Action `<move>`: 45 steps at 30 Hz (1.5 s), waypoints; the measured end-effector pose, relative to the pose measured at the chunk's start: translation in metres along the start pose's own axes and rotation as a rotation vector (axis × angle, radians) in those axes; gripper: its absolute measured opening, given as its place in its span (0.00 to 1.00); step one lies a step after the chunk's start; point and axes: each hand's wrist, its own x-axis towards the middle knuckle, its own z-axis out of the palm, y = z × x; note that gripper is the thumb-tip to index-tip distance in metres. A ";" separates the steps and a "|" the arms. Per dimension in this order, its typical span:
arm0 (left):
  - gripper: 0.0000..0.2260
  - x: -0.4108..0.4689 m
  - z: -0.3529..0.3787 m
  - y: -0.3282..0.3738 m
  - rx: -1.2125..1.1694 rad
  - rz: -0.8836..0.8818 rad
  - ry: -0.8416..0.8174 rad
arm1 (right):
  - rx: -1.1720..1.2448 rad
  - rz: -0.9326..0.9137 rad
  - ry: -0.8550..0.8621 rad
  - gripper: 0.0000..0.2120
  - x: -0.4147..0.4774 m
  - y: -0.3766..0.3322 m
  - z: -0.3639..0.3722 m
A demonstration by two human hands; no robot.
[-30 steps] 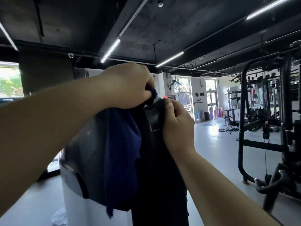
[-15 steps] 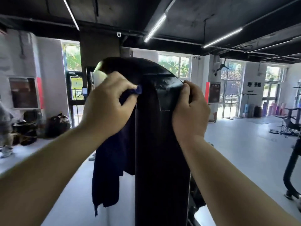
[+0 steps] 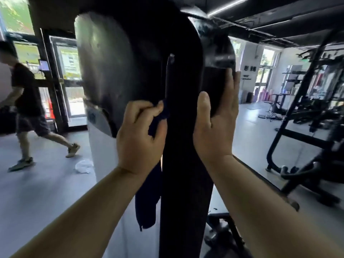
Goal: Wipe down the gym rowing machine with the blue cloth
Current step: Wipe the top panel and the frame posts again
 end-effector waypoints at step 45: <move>0.06 -0.134 -0.014 -0.001 -0.048 -0.227 -0.055 | -0.109 0.143 -0.110 0.37 -0.143 0.075 -0.011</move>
